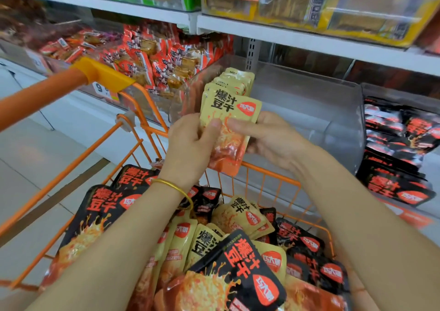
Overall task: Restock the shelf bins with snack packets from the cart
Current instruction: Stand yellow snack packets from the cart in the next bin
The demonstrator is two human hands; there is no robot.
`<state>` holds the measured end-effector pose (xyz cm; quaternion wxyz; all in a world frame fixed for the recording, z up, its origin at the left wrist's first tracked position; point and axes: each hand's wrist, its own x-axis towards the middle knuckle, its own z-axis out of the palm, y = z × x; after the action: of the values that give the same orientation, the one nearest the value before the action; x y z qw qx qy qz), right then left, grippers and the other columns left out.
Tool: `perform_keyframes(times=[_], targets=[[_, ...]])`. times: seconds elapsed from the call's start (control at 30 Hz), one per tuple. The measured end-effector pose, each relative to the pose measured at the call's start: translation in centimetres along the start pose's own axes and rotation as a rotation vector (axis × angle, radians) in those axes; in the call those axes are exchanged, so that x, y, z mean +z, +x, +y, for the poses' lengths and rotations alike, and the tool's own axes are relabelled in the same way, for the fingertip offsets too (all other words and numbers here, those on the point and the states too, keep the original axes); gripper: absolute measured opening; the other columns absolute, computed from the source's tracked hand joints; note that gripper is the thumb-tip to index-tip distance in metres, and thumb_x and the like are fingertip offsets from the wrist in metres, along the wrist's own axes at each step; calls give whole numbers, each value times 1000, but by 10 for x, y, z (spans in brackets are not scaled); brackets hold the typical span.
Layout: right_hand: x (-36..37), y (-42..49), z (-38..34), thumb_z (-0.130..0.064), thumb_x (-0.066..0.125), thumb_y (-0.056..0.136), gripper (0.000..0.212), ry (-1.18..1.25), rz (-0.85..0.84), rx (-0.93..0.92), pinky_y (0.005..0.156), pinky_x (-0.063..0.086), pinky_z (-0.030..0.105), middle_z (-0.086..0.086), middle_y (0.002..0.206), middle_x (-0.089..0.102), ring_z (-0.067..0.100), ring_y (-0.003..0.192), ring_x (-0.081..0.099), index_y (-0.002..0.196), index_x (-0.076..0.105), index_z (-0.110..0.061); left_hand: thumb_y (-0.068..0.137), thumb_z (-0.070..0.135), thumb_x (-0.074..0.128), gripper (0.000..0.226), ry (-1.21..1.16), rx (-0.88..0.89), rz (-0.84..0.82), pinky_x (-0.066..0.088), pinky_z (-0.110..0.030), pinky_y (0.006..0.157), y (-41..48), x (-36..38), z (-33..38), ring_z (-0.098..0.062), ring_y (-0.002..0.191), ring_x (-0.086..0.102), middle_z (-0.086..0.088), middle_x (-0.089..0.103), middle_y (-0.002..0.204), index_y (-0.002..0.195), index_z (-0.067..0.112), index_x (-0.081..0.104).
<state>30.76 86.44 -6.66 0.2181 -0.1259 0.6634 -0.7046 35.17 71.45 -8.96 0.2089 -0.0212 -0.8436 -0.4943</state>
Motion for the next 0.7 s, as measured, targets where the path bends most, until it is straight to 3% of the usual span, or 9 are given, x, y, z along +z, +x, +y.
perform_keyframes(times=[0.07, 0.13, 0.17, 0.23, 0.33, 0.43, 0.57, 0.7], targets=[[-3, 15, -8, -18, 67, 81, 6, 14, 130, -54, 54, 47, 23, -2, 76, 72, 17, 69, 63, 87, 66, -17, 88, 42, 42, 42, 179, 25, 39, 40, -37, 64, 2, -2, -7, -25, 70, 52, -7, 54, 75, 82, 4, 58], [-11, 35, -14, -19, 65, 87, 5, 83, 304, -114, 40, 37, 18, -1, 70, 69, 12, 57, 58, 83, 63, -18, 89, 41, 45, 43, 458, 52, 17, 40, -44, 91, 2, -3, -15, -36, 108, 51, -16, 57, 111, 108, 5, 59], [-14, 47, -12, -19, 65, 88, 5, 53, 359, -127, 39, 40, 18, 2, 74, 69, 13, 57, 57, 84, 62, -17, 91, 38, 47, 46, 572, 40, -27, 30, -45, 106, -1, -2, -16, -39, 126, 38, -20, 48, 130, 123, 4, 52], [-16, 67, 0, -13, 67, 86, 6, -148, 363, -109, 45, 53, 23, 9, 89, 67, 19, 67, 62, 87, 62, -12, 96, 37, 41, 55, 724, -12, -123, 10, -44, 116, -10, 0, -16, -33, 142, 13, -18, 25, 150, 142, 8, 32], [-12, 93, 25, -16, 73, 81, 21, -644, 335, -55, 71, 58, 41, 13, 100, 69, 28, 85, 68, 99, 67, -6, 97, 45, 29, 58, 848, -21, -184, 1, -42, 118, -17, 3, -14, -29, 144, 2, -13, 11, 156, 148, 18, 19], [-9, 107, 34, -39, 63, 87, 37, -1092, 346, -54, 81, 53, 39, 14, 102, 70, 31, 92, 65, 105, 68, -7, 98, 45, 27, 58, 852, -43, -203, -1, -41, 117, -16, 3, -13, -28, 144, 0, -12, 8, 156, 148, 19, 17], [-1, 116, 32, -46, 54, 92, 41, -1174, 396, 27, 68, 39, 31, 14, 99, 65, 29, 88, 59, 95, 63, -6, 98, 45, 26, 58, 855, -55, -213, -1, -41, 118, -18, 3, -10, -27, 144, -1, -12, 6, 157, 148, 20, 15], [6, 122, 30, -42, 56, 92, 40, -1139, 440, 38, 70, 40, 31, 13, 103, 65, 30, 96, 60, 103, 63, -4, 98, 46, 25, 58, 853, -57, -211, -2, -41, 117, -17, 2, -9, -26, 144, -1, -12, 6, 157, 149, 20, 14]])
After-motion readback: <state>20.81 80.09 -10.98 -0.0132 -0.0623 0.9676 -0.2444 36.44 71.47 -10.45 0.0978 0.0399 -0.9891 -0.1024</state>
